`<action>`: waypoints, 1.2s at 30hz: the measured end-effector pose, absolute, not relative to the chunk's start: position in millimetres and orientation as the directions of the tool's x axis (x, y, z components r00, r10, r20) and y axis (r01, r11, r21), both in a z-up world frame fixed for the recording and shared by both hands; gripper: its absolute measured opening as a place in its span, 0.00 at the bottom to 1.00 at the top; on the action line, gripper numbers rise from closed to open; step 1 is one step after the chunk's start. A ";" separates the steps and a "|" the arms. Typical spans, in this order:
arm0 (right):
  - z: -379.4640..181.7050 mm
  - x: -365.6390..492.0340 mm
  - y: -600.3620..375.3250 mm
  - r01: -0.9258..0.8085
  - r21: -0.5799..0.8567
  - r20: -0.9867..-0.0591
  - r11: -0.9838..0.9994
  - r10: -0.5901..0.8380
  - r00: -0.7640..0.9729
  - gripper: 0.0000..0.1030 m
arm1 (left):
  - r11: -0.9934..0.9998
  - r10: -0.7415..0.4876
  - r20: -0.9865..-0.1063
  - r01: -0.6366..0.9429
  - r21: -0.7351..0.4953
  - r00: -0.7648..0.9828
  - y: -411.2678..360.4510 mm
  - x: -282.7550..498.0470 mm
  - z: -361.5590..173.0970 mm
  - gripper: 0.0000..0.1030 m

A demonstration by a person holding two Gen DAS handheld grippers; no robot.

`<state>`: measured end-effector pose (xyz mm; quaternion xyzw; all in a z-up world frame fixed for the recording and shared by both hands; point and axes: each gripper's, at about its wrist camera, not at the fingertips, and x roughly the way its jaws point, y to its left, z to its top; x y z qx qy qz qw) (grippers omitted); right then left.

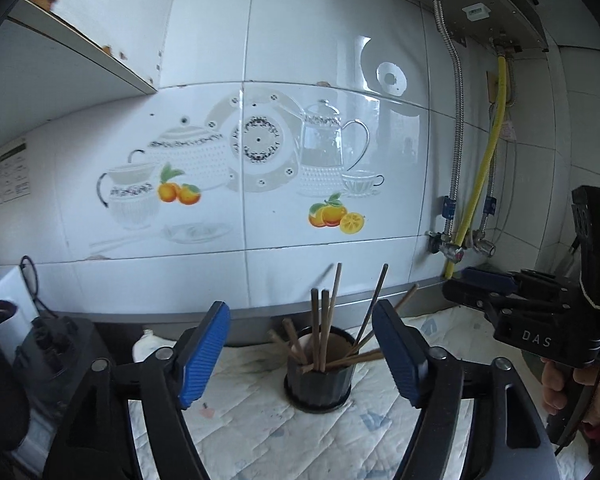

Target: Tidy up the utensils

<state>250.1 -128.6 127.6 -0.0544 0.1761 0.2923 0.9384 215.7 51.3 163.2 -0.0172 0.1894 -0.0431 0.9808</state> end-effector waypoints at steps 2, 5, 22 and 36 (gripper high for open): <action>123.0 238.0 -132.3 -0.560 -0.009 -0.369 0.829 0.517 0.772 0.51 | 0.997 -0.076 -0.374 0.065 -0.043 0.924 52.2 197.7 163.1 0.84; 114.7 218.8 -136.3 -0.546 -0.032 -0.375 0.837 0.496 0.783 0.57 | 0.997 -0.074 -0.378 0.056 -0.058 0.923 54.8 172.1 160.9 0.93; 79.2 128.9 -148.4 -0.429 -0.116 -0.377 0.896 0.360 0.854 0.80 | 0.997 -0.057 -0.435 0.030 -0.068 0.899 46.1 78.5 113.0 1.00; 47.7 105.6 -172.5 -0.372 -0.048 -0.430 0.927 0.317 0.845 0.84 | 0.997 -0.075 -0.503 0.059 -0.046 0.861 22.4 63.5 73.2 1.00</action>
